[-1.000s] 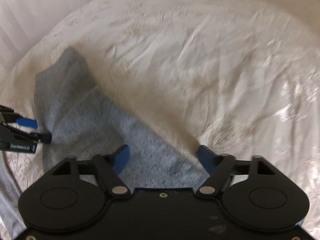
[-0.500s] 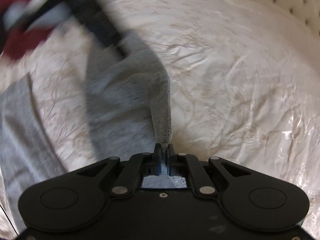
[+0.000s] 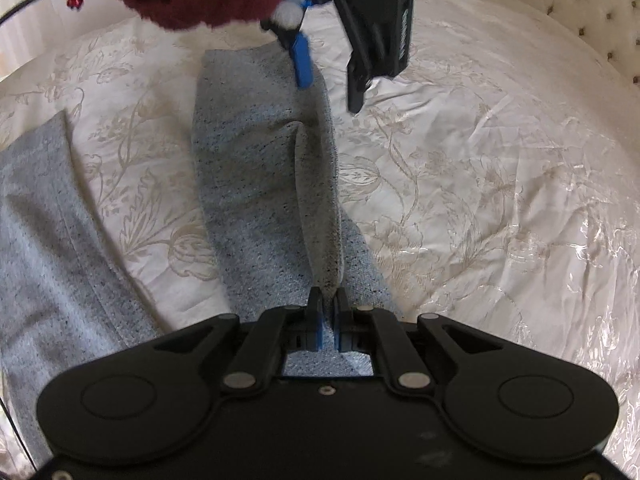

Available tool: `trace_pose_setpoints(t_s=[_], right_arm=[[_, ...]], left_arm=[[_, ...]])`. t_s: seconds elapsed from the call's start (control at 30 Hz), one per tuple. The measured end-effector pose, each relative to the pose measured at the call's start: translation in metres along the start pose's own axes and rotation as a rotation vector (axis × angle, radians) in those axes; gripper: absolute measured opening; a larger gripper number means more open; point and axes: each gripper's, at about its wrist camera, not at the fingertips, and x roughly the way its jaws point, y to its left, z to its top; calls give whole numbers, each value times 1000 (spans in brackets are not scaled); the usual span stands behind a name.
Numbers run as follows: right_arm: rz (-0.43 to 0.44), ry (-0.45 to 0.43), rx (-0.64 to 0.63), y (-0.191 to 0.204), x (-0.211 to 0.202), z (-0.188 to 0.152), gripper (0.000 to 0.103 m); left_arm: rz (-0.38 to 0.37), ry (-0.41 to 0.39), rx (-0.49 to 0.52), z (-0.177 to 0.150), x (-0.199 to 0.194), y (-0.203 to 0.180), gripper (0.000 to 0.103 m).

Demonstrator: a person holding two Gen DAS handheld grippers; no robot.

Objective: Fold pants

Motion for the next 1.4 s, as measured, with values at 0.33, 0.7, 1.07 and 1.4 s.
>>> trace_pose_setpoints(t_s=[0.33, 0.7, 1.07, 1.4], right_arm=[[-26, -30, 18, 2, -20, 1, 7], [-64, -75, 5, 70, -100, -37, 9], [-15, 41, 279, 115, -102, -106, 18], [-373, 12, 766, -20, -155, -126, 66]], left_arm=[[-77, -60, -99, -32, -24, 21, 5], [-32, -222, -110, -206, -115, 61, 5], [-46, -66, -248, -294, -51, 75, 6], [-12, -71, -239, -282, -48, 76, 6]])
